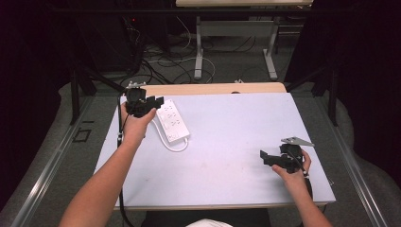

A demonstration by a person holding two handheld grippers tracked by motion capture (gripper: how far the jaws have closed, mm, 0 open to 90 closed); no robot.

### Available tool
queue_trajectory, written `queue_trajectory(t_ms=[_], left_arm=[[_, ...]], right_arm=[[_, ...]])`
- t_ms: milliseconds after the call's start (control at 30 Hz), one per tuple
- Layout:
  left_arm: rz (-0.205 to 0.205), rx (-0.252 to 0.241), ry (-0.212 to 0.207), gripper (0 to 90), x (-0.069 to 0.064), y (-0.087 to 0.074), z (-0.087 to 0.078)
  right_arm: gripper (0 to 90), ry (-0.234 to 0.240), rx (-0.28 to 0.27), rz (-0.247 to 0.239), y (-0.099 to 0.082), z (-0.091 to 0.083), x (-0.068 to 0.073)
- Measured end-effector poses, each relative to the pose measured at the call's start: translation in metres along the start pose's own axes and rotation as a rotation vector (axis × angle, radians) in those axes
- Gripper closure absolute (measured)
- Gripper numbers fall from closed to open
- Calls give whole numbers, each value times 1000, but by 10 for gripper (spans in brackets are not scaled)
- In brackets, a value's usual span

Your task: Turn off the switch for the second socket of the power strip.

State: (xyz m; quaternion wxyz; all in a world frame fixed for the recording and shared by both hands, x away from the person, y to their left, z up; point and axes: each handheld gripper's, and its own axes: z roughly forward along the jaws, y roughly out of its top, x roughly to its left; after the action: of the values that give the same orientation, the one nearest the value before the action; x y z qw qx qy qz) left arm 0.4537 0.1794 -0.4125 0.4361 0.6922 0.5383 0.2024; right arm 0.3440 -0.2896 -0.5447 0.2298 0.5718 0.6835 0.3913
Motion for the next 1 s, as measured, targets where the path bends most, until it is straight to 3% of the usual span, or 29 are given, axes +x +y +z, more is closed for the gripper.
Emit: queue_trajectory(t_ms=[433,1000], left_arm=[[-29,24,50,643,7,3,20],[-43,64,61,757,17,5,40]], right_arm=[[20,-1,2,-2,0,1,-1],[20,4,5,-3,-1,3,-1]])
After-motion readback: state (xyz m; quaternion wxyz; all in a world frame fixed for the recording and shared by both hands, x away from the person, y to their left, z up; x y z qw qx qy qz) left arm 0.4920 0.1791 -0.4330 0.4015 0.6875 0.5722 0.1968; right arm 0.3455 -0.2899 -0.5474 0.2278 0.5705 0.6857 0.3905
